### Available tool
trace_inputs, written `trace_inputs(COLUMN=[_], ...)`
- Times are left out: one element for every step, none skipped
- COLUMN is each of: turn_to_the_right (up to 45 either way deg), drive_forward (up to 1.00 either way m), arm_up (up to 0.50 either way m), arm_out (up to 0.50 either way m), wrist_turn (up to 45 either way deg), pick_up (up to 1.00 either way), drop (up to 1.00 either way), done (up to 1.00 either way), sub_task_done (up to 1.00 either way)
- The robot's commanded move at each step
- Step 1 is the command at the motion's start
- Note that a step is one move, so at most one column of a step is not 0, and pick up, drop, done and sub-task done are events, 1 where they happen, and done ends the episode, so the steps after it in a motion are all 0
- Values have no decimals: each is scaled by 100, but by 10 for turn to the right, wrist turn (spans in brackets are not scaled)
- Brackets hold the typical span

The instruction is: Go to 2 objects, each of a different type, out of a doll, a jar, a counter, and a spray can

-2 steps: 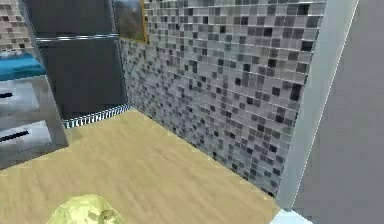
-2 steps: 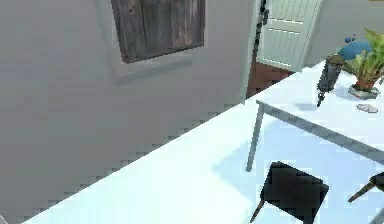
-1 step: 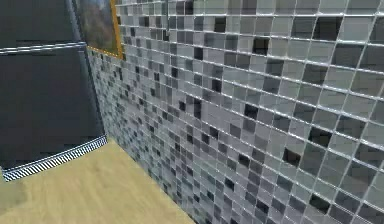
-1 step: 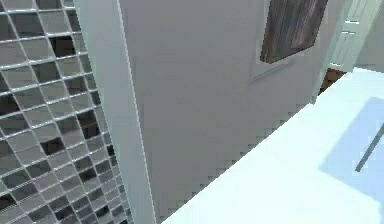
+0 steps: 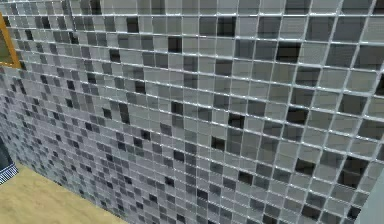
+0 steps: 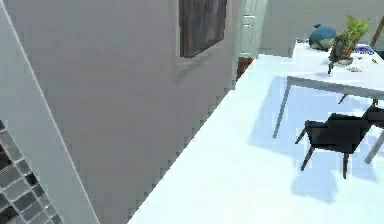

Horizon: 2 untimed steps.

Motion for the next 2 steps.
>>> trace_inputs(turn_to_the_right=[0,-450], drive_forward=[5,0], arm_up=[0,0], arm_out=[0,0], wrist_turn=[0,0], pick_up=[0,0], drop=[0,0], done=[0,0], sub_task_done=[0,0])
